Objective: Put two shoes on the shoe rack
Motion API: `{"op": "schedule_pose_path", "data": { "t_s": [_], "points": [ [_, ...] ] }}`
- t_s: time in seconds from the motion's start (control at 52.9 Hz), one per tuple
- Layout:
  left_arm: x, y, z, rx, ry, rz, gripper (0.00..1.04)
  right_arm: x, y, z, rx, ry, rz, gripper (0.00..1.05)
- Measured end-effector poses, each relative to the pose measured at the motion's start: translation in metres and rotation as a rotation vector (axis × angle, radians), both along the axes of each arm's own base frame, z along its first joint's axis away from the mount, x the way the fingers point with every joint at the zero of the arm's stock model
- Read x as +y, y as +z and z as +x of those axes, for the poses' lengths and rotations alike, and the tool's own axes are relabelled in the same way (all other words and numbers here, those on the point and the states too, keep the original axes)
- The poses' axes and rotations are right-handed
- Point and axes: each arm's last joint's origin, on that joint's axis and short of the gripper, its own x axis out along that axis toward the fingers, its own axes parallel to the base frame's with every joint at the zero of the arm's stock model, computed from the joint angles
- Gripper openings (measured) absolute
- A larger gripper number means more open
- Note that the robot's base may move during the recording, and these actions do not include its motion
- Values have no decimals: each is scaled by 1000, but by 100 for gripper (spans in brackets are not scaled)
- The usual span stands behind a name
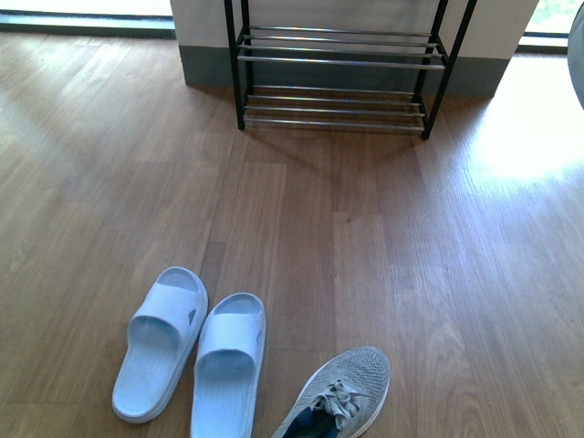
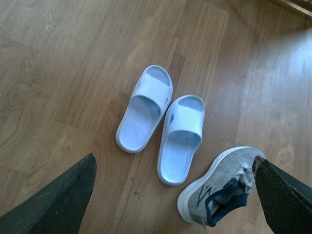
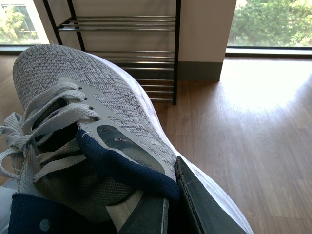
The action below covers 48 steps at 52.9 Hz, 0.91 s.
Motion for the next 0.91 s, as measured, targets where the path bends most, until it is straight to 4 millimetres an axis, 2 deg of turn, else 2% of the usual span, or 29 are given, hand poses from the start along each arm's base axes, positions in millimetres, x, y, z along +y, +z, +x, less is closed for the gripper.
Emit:
{"op": "schedule_pose_path", "data": {
  "t_s": [0.132,0.246,0.397,0.511,0.7,0.908],
  "points": [
    [-3,-4,13,33,-54,80,95,0,0,0,0,0,0,1],
    [-13,-12,30,85,-171,162,95,0,0,0,0,0,0,1],
    [-32,-30,60,143,-331,218,95,0,0,0,0,0,0,1],
    [-55,-50,83,180,-455,193,95,0,0,0,0,0,0,1],
    [-91,-89,92,250,-692,133,95,0,0,0,0,0,0,1],
    [-99,-109,99,329,-700,-12,95,0,0,0,0,0,0,1]
  ]
}}
